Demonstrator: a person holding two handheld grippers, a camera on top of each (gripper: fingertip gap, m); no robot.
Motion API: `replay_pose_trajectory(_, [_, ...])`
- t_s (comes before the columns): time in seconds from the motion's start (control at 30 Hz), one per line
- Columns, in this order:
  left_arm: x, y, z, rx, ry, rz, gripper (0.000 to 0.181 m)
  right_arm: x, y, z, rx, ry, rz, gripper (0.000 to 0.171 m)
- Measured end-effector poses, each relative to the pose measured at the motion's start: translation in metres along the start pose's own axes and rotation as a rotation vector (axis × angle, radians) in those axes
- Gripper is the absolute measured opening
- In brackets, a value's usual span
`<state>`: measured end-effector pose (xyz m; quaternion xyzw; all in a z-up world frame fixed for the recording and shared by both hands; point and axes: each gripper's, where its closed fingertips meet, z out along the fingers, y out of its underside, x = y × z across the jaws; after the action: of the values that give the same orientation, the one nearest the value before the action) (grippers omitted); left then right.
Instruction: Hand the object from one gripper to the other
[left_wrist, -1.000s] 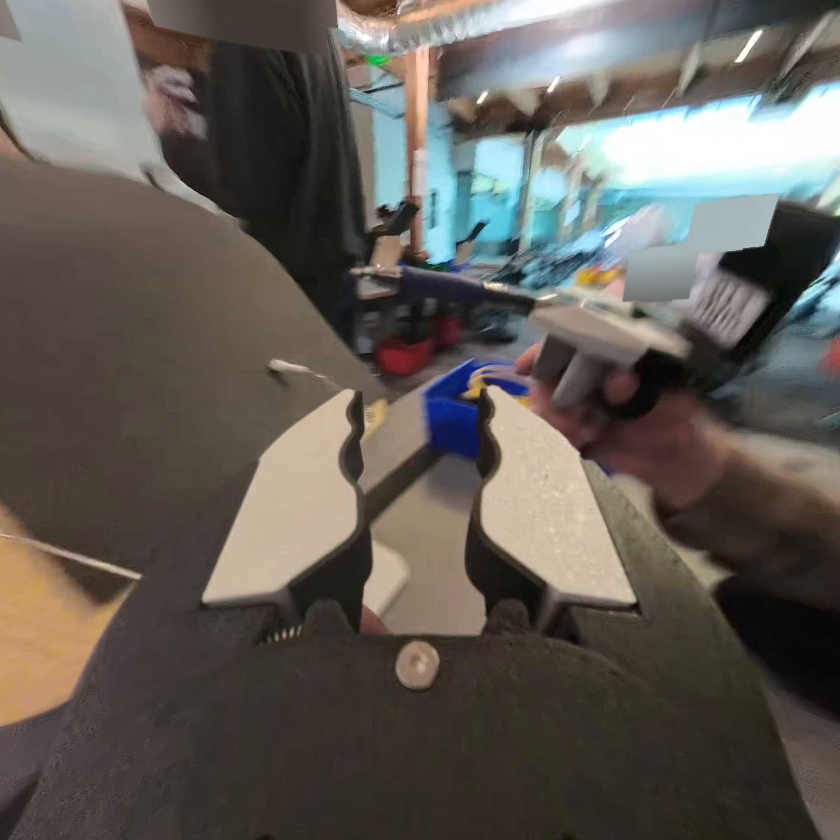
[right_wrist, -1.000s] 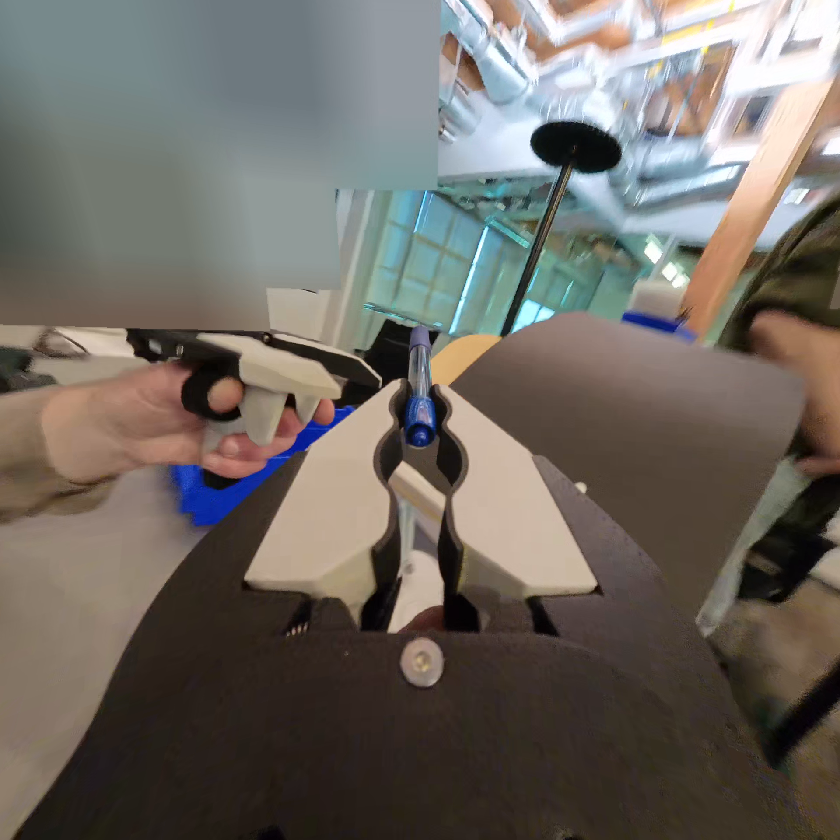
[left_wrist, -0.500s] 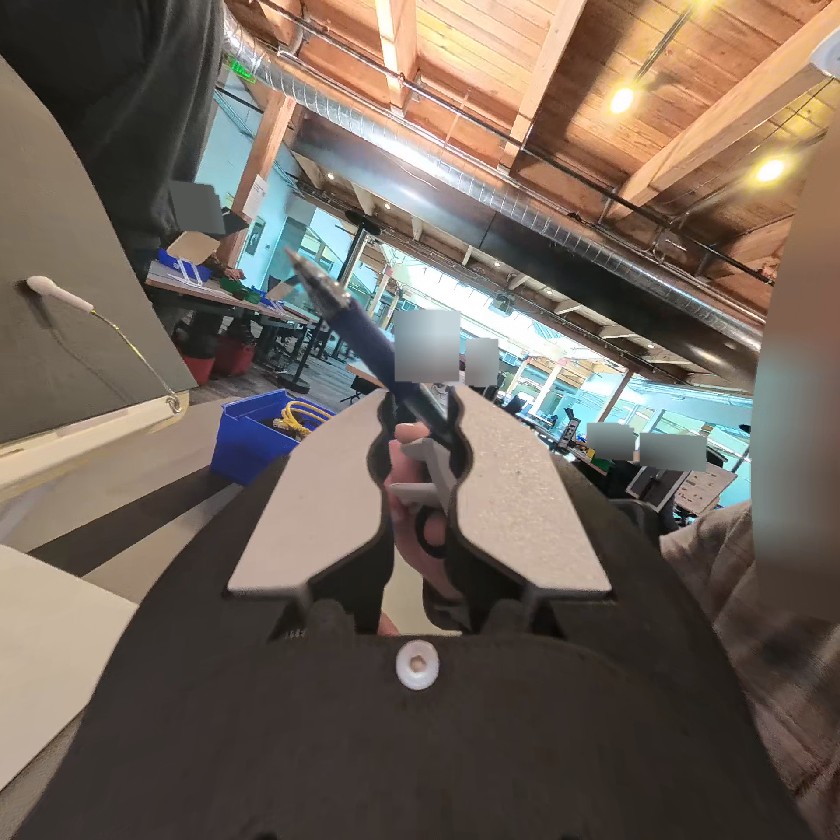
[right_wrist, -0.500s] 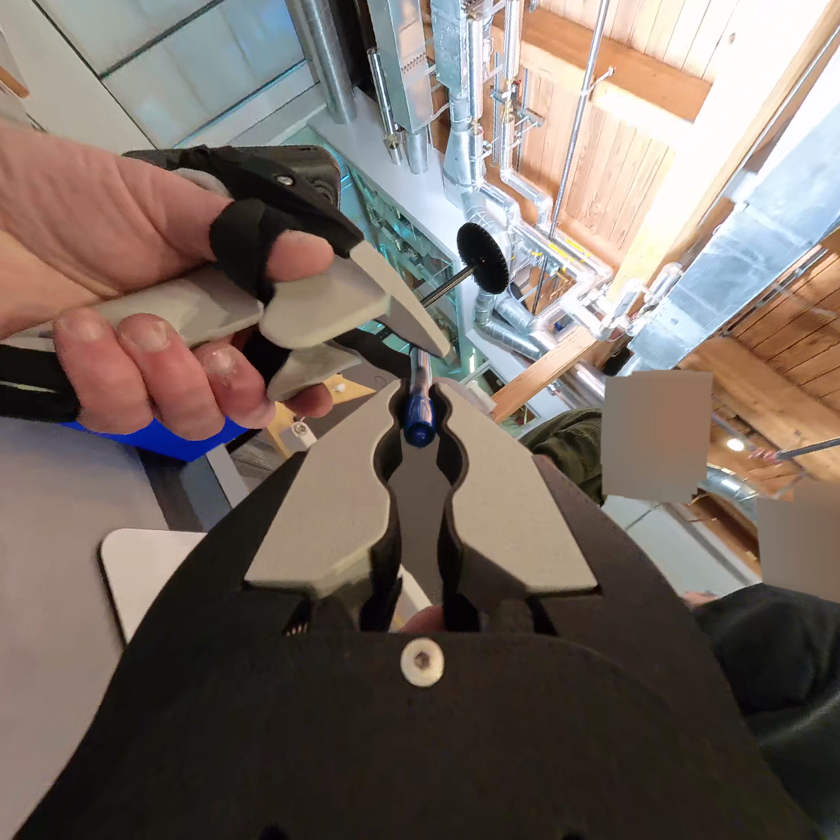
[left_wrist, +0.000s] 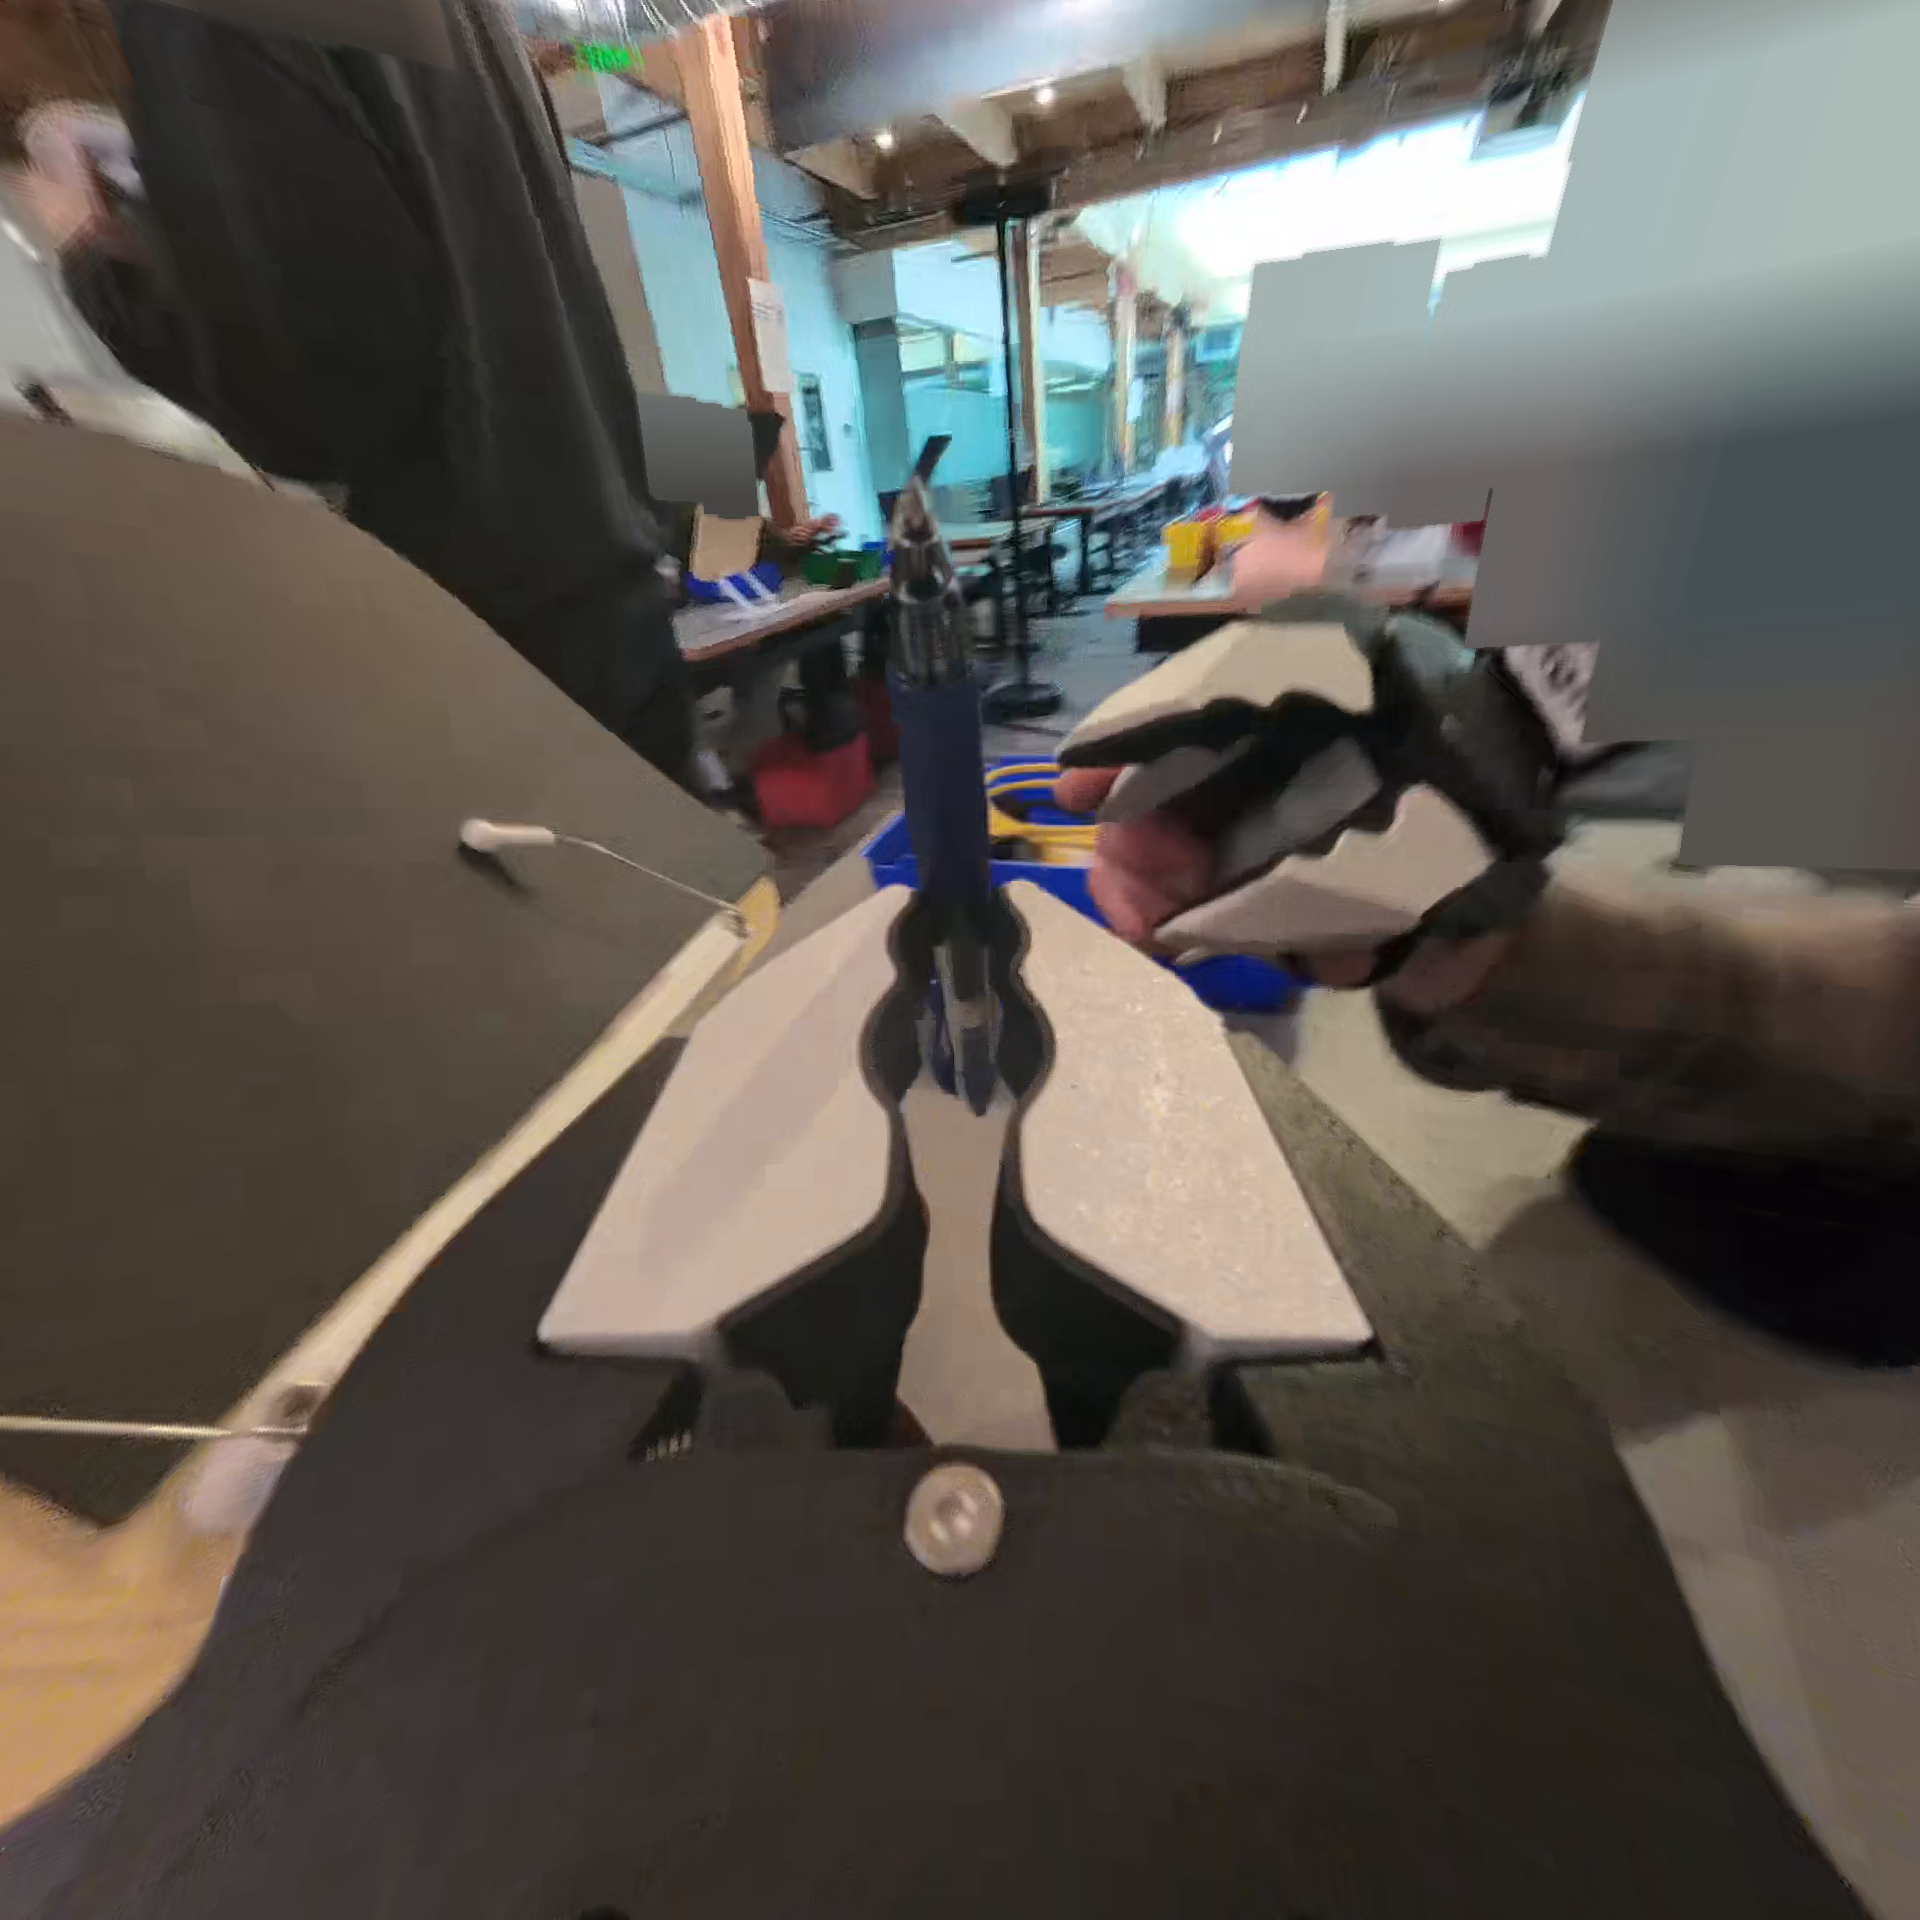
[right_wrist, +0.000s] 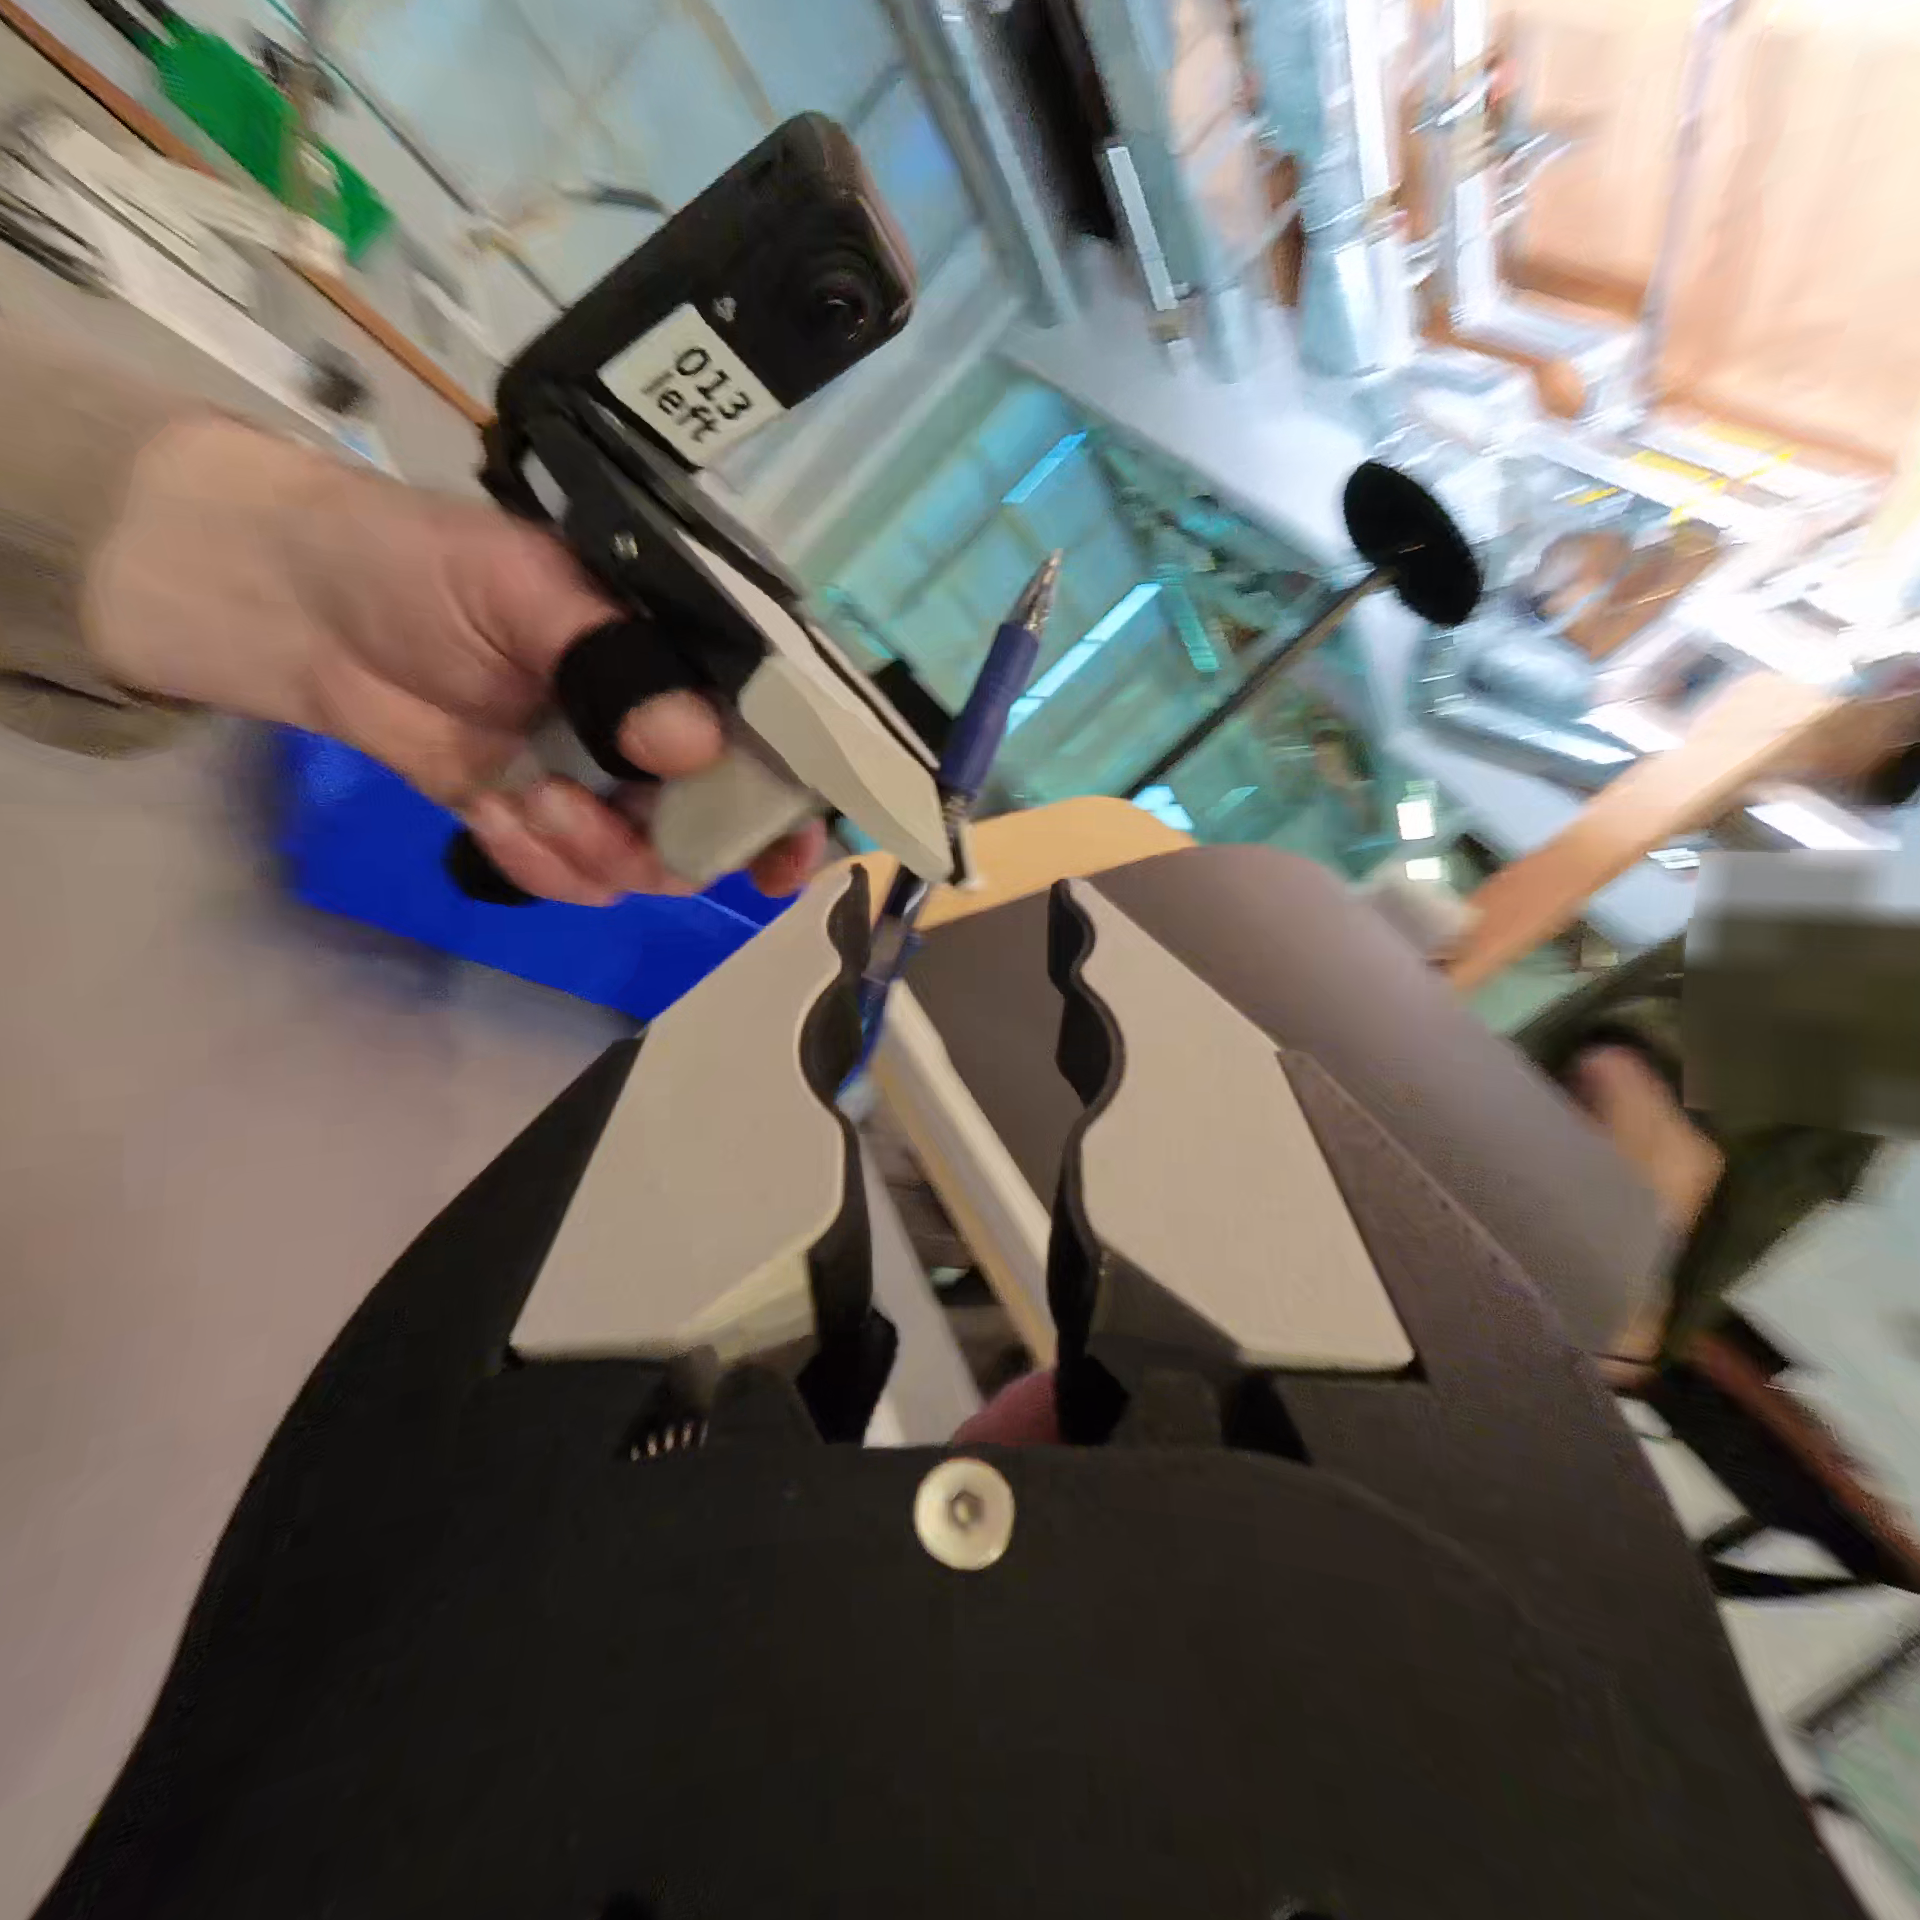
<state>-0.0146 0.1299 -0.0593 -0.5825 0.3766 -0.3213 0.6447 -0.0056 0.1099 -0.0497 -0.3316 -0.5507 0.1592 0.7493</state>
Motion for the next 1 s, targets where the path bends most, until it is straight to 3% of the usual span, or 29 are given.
replay_pose_trajectory(0.1, [0.003, 0.011, 0.002, -0.096, -0.044, 0.238, 0.010, 0.005, -0.014, -0.003, 0.096, -0.042, 0.209, 0.031])
replay_pose_trajectory(0.2, [0.009, 0.024, 0.005, -0.173, -0.037, 0.353, 0.010, 0.005, -0.025, -0.005, 0.149, -0.065, 0.281, 0.026])
replay_pose_trajectory(0.63, [0.023, 0.048, 0.014, -0.269, 0.008, 0.428, 0.010, -0.016, -0.022, 0.006, 0.076, -0.130, 0.257, 0.003])
replay_pose_trajectory(0.9, [0.019, 0.044, 0.015, -0.236, -0.011, 0.393, 0.010, -0.008, -0.022, 0.005, 0.070, -0.089, 0.251, 0.003])
replay_pose_trajectory(1.0, [0.014, 0.037, 0.013, -0.201, -0.009, 0.305, 0.026, 0.002, -0.026, 0.002, 0.095, -0.034, 0.237, 0.002])
